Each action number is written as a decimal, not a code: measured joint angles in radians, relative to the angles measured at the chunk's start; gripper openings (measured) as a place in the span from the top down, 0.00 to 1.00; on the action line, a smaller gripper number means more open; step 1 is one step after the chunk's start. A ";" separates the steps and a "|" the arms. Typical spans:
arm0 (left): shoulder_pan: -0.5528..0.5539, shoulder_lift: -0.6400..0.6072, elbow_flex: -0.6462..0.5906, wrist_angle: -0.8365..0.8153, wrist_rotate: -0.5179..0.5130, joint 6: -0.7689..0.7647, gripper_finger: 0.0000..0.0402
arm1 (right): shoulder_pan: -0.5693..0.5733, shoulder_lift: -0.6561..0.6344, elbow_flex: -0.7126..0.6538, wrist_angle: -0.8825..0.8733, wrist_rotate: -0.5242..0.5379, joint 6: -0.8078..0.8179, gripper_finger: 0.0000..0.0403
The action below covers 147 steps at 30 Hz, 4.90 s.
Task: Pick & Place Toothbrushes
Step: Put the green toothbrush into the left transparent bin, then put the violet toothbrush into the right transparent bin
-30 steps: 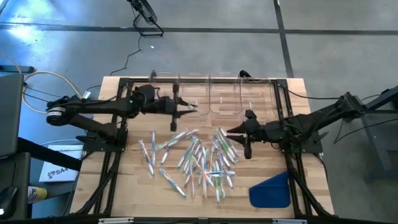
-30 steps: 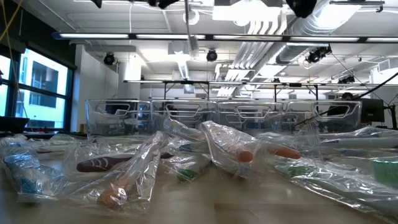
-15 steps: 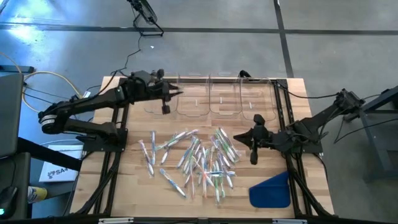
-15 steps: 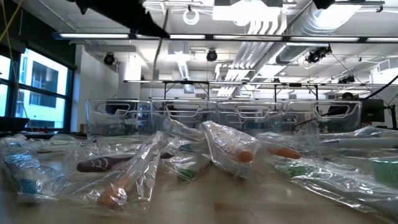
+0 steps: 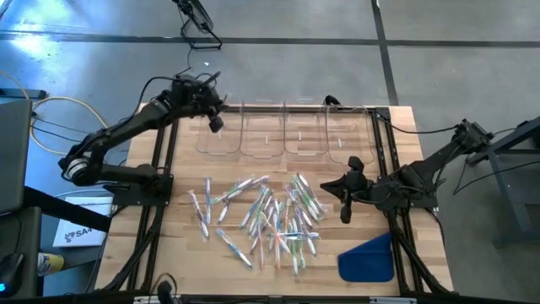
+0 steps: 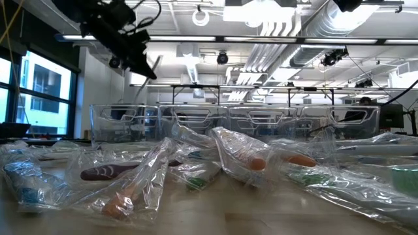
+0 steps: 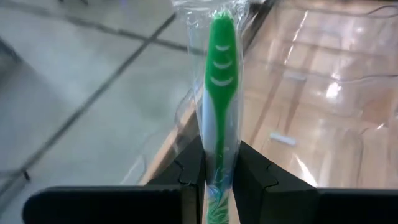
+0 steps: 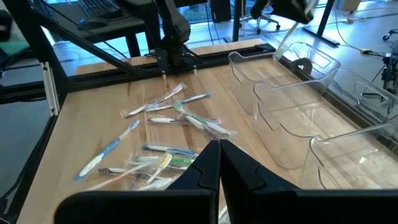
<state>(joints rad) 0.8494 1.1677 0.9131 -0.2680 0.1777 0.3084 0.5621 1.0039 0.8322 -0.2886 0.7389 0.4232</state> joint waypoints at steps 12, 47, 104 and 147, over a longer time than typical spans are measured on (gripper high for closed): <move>0.041 0.233 0.000 -0.032 0.103 -0.029 0.89 | 0.000 0.000 0.000 0.000 0.000 0.000 0.99; 0.041 0.393 0.000 -0.019 -0.031 -0.071 0.76 | 0.000 0.001 0.000 -0.001 -0.013 0.002 1.00; -0.126 0.318 0.253 -0.098 0.087 0.148 0.59 | -0.002 0.001 0.000 0.039 -0.004 0.000 1.00; -0.973 -0.684 -0.420 0.217 -0.289 0.296 0.59 | -0.011 0.002 0.000 0.083 0.117 0.105 1.00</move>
<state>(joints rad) -0.1236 0.4836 0.4931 -0.0506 -0.1114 0.6048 0.5513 1.0054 0.8318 -0.2054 0.8559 0.5279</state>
